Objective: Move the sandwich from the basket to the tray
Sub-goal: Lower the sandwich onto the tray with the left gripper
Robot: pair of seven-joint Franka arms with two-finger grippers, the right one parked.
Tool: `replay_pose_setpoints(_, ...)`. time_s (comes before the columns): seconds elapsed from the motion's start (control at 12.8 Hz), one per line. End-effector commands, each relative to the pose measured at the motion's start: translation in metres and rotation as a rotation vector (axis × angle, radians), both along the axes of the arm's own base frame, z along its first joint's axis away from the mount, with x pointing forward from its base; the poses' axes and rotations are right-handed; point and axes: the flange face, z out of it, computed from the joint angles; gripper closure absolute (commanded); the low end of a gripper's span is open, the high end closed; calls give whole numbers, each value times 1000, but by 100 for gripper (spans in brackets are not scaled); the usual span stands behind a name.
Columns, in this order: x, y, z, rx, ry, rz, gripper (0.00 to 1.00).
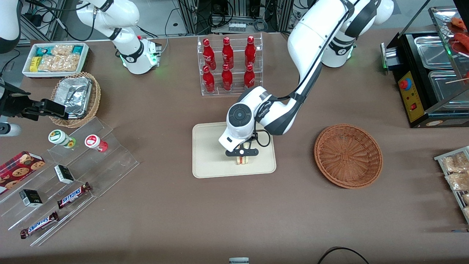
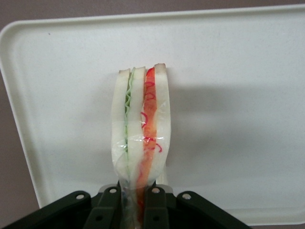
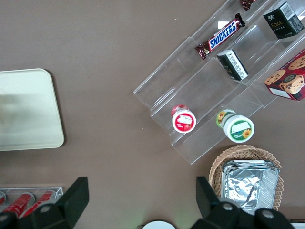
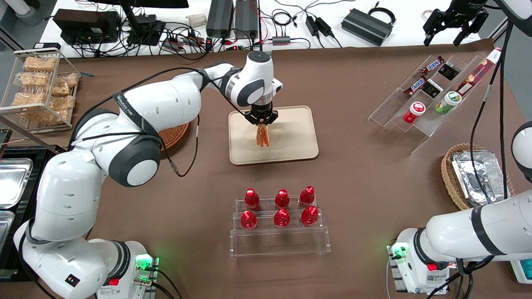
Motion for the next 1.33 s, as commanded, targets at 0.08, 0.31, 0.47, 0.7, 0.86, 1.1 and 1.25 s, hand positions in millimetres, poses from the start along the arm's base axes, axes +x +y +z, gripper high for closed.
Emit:
replay_pose_setpoints(0.08, -1, -15, -9, 15, -7, 38, 100)
replay_pose_setpoints(0.31, -2, -16, -12, 19, -6, 61, 100)
replay_pose_setpoints(0.47, 0, -17, -9, 17, -12, 83, 100)
replay_pose_setpoints(0.7, 0, -17, -9, 16, -13, 88, 76)
replay_pose_setpoints(0.86, 0, -17, -10, 18, -13, 79, 0)
replay_pose_setpoints(1.1, 0, -17, -8, 16, -17, 72, 0)
replay_pose_setpoints(1.25, 1, -18, 0, 12, -24, 71, 0)
